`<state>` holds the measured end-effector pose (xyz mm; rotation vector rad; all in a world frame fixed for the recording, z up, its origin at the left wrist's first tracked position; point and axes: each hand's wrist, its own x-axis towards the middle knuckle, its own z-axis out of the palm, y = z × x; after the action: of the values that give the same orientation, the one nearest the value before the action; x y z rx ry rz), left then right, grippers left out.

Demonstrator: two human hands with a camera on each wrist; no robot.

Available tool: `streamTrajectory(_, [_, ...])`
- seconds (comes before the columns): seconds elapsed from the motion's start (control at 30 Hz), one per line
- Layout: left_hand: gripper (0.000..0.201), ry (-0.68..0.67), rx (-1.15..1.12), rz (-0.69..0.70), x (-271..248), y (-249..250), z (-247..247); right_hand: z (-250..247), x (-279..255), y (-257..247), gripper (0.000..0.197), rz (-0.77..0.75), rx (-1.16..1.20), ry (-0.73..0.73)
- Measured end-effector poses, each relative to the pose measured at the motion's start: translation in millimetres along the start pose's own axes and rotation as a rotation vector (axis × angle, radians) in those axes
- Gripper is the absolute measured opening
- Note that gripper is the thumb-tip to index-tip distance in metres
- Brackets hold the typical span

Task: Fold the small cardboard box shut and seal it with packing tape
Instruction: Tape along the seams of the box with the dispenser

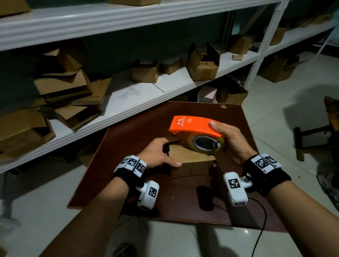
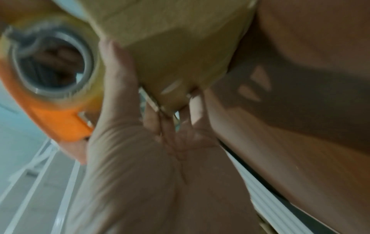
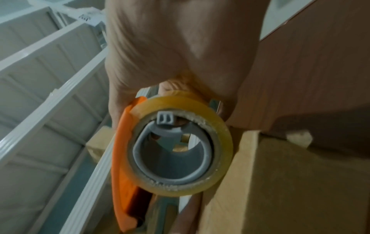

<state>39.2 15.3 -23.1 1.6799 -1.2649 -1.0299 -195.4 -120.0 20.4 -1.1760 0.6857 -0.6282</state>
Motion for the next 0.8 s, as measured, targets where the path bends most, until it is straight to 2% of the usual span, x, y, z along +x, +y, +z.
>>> streamTrajectory(0.13, [0.079,0.031,0.007,-0.019,7,2,7,-7,3,-3,0.057,-0.001,0.037,0.007])
streamTrajectory(0.27, [0.068,0.028,0.021,-0.044,11,2,6,-8,1,-7,0.053,-0.016,-0.050,-0.028])
streamTrajectory(0.4, [0.064,0.024,0.036,-0.058,12,3,6,-6,0,-7,0.059,-0.044,-0.137,-0.033])
streamTrajectory(0.57, [0.065,-0.047,0.044,-0.026,10,5,0,-3,1,-10,0.038,-0.057,-0.194,-0.068])
streamTrajectory(0.67, [0.067,-0.071,-0.135,-0.047,7,5,-11,1,2,-9,0.037,-0.071,-0.185,-0.083])
streamTrajectory(0.8, [0.033,0.057,-0.508,-0.215,3,17,-17,1,4,-10,0.037,-0.071,-0.177,-0.078])
